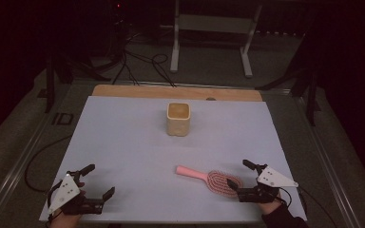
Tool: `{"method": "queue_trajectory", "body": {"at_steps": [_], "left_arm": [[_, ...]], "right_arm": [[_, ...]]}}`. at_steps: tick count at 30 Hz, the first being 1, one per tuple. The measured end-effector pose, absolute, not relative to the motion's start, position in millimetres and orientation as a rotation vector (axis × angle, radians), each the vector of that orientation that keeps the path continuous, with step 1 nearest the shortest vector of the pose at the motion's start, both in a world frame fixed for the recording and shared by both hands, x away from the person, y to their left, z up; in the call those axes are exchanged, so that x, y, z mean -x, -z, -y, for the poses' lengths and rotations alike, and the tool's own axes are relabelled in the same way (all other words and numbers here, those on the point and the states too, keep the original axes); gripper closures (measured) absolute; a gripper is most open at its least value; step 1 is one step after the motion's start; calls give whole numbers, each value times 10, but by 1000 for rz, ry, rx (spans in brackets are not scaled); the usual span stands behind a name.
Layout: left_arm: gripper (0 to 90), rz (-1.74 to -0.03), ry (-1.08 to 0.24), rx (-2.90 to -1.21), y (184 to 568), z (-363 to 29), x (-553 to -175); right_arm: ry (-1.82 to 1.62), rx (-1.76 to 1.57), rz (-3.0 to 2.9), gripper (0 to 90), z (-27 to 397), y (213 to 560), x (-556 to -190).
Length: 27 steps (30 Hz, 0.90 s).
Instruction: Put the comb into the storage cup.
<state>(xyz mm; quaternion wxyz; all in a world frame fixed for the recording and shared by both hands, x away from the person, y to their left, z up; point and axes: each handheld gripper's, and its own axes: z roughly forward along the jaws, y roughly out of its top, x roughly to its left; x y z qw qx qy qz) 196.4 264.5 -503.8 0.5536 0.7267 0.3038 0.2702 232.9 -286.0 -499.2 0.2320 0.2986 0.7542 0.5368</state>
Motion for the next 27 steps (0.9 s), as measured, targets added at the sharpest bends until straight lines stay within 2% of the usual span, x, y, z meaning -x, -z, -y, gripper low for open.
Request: {"method": "queue_trajectory", "body": {"at_steps": [27], "left_arm": [[0,-715,-645,-1709,5027,-2655,-1948]], "right_arm": [[-1444,-765,-2149,93,2810,4879,-2274]]}}
